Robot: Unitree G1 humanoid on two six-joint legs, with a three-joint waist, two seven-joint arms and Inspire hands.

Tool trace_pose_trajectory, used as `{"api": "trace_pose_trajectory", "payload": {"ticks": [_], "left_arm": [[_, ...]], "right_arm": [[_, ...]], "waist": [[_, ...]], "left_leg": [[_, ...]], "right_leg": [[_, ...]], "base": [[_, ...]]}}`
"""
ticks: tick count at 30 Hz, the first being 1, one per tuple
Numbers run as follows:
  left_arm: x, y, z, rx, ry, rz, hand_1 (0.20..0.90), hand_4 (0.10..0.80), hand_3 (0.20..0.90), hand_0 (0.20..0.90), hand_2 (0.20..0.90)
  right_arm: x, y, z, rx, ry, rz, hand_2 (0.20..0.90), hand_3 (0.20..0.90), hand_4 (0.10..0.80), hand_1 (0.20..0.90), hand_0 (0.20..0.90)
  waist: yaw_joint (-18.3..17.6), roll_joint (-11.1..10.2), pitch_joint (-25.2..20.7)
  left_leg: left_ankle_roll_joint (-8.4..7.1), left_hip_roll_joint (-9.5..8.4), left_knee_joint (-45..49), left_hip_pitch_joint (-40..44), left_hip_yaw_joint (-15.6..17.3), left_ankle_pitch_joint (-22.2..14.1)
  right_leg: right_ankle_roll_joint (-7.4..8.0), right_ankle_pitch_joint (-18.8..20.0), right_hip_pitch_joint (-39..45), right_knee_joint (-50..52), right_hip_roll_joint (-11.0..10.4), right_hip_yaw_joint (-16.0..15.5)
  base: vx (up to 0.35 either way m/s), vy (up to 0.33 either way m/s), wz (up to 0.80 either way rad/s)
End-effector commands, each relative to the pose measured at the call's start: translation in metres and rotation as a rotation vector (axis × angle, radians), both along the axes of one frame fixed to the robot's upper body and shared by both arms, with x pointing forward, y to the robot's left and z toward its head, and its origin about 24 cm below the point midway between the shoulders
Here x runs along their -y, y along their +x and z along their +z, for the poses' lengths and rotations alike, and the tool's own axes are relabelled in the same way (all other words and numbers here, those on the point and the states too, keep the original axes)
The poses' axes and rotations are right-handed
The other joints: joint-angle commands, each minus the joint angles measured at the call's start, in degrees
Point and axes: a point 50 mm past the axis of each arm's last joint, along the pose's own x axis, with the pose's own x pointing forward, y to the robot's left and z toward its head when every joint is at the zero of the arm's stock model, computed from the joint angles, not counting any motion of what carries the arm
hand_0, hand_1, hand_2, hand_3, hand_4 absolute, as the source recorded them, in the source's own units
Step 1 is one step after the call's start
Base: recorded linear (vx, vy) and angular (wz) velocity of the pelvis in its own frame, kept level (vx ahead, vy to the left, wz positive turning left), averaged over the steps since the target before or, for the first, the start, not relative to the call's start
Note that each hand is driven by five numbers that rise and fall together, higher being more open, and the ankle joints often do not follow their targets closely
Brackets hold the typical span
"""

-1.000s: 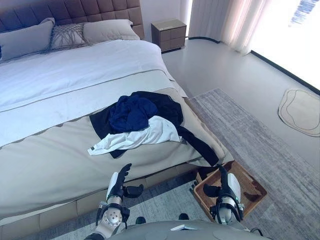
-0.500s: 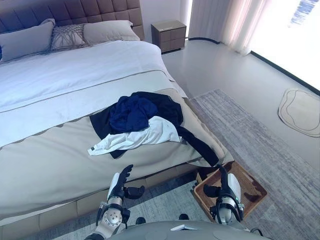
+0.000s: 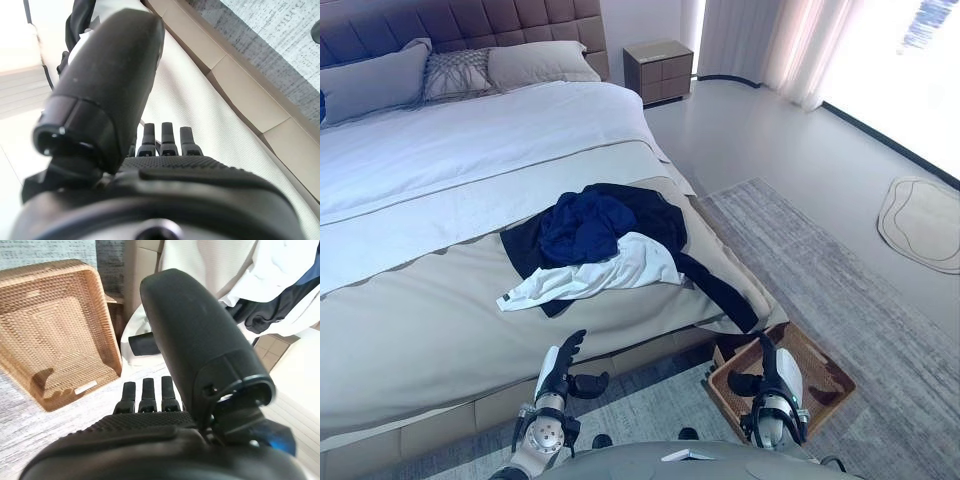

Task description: Pick up the clothes from the bed and place them into the basket

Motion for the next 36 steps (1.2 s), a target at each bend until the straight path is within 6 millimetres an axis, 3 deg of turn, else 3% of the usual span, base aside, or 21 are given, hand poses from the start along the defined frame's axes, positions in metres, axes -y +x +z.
{"api": "trace_pose_trajectory", "payload": {"ticks": [1, 4, 7, 13, 17, 21, 24, 27, 28, 31, 36], "left_arm": [[0.004, 0.039, 0.020, 0.166, 0.052, -0.084, 0.900, 0.800, 0.900, 0.900, 0.900], [0.002, 0.042, 0.023, 0.193, 0.140, -0.139, 0.900, 0.800, 0.900, 0.900, 0.900], [-0.011, 0.041, 0.017, 0.095, 0.176, -0.135, 0.900, 0.800, 0.900, 0.900, 0.900], [-0.034, 0.060, 0.036, 0.202, 0.287, -0.144, 0.900, 0.800, 0.900, 0.900, 0.900], [-0.042, 0.063, 0.043, 0.233, 0.309, -0.132, 0.900, 0.800, 0.900, 0.900, 0.900], [-0.049, 0.066, 0.051, 0.251, 0.270, -0.107, 0.900, 0.800, 0.900, 0.900, 0.900], [-0.042, 0.075, 0.061, 0.311, 0.245, -0.128, 0.900, 0.800, 0.900, 0.900, 0.900], [-0.037, 0.083, 0.067, 0.346, 0.231, -0.143, 0.900, 0.800, 0.900, 0.900, 0.900], [-0.030, 0.094, 0.076, 0.396, 0.217, -0.164, 0.900, 0.800, 0.900, 0.900, 0.900], [-0.017, 0.115, 0.097, 0.504, 0.179, -0.192, 0.900, 0.800, 0.900, 0.900, 0.900], [-0.009, 0.120, 0.114, 0.608, 0.130, -0.201, 0.900, 0.800, 0.900, 0.900, 0.900]], "right_arm": [[-0.006, 0.037, 0.017, 0.145, -0.042, 0.063, 0.900, 0.900, 0.800, 0.900, 0.900], [-0.006, 0.042, 0.020, 0.146, -0.060, 0.120, 0.900, 0.900, 0.800, 0.900, 0.900], [-0.005, 0.059, 0.029, 0.168, -0.080, 0.221, 0.900, 0.900, 0.800, 0.900, 0.900], [0.007, 0.099, 0.060, 0.235, -0.185, 0.343, 0.900, 0.900, 0.800, 0.900, 0.900], [0.008, 0.114, 0.073, 0.266, -0.222, 0.398, 0.900, 0.900, 0.800, 0.900, 0.900], [0.014, 0.150, 0.110, 0.343, -0.292, 0.429, 0.900, 0.900, 0.800, 0.900, 0.900], [0.019, 0.188, 0.149, 0.397, -0.334, 0.382, 0.900, 0.900, 0.800, 0.900, 0.900], [0.020, 0.204, 0.166, 0.417, -0.350, 0.358, 0.900, 0.900, 0.800, 0.900, 0.900], [0.019, 0.221, 0.189, 0.447, -0.372, 0.332, 0.900, 0.900, 0.800, 0.900, 0.900], [0.028, 0.241, 0.225, 0.499, -0.424, 0.287, 0.900, 0.900, 0.800, 0.900, 0.900], [0.036, 0.250, 0.245, 0.523, -0.434, 0.231, 0.900, 0.900, 0.800, 0.900, 0.900]], "waist": [[0.52, -1.94, 1.45], [0.70, -1.96, 1.39], [1.22, -2.03, 1.42], [3.75, -2.33, 1.76], [5.40, -2.43, 1.89], [7.75, -2.60, 2.76], [9.88, -2.32, 4.13], [10.80, -1.97, 5.02], [11.89, -1.51, 6.75], [13.48, -0.40, 11.43], [15.54, 0.63, 16.49]], "left_leg": [[0.10, 0.90, 0.37, 1.51, -1.74, -4.21], [-0.01, 0.89, 0.37, 1.62, -1.79, -4.25], [-0.07, 0.82, 0.37, 1.65, -2.15, -4.12], [0.03, 0.47, 0.37, 1.18, -3.88, -3.82], [0.16, -0.04, 0.37, 0.58, -5.11, -3.52], [0.20, -0.78, 0.37, -0.41, -7.00, -2.88], [0.08, -1.28, 0.37, -1.87, -8.63, -2.29], [-0.01, -1.50, 0.40, -2.72, -9.44, -1.86], [-0.17, -1.73, 2.14, -4.83, -10.25, -1.53], [-0.49, -2.84, 9.51, -11.32, -11.73, -2.01], [-0.32, -4.10, 20.77, -19.17, -11.77, -4.88]], "right_leg": [[3.16, 0.29, 1.74, 0.58, -3.89, 0.08], [3.23, 0.24, 1.91, 0.58, -3.95, -0.10], [3.21, 0.15, 2.21, 0.58, -3.95, -0.51], [2.49, -0.94, 2.67, 1.59, -3.72, -2.31], [2.10, -1.66, 2.62, 2.51, -3.55, -3.41], [1.37, -2.57, 2.15, 4.39, -3.64, -5.26], [0.75, -2.80, 0.99, 5.25, -3.95, -6.69], [0.42, -3.36, -0.18, 6.76, -4.25, -7.41], [-0.16, -4.03, -2.15, 9.32, -4.78, -8.26], [-0.98, -5.80, -7.27, 16.16, -6.43, -9.81], [-1.75, -9.01, -13.19, 26.07, -9.04, -10.87]], "base": [[0.000, 0.000, 0.00], [0.000, 0.000, 0.00], [0.000, 0.000, 0.00], [0.024, -0.022, 0.10], [0.055, -0.023, 0.28], [0.050, -0.006, 0.28], [-0.008, 0.042, 0.21], [-0.058, 0.061, 0.27], [-0.193, 0.092, 0.30], [-0.252, 0.096, 0.30], [-0.068, 0.060, 0.24]]}}
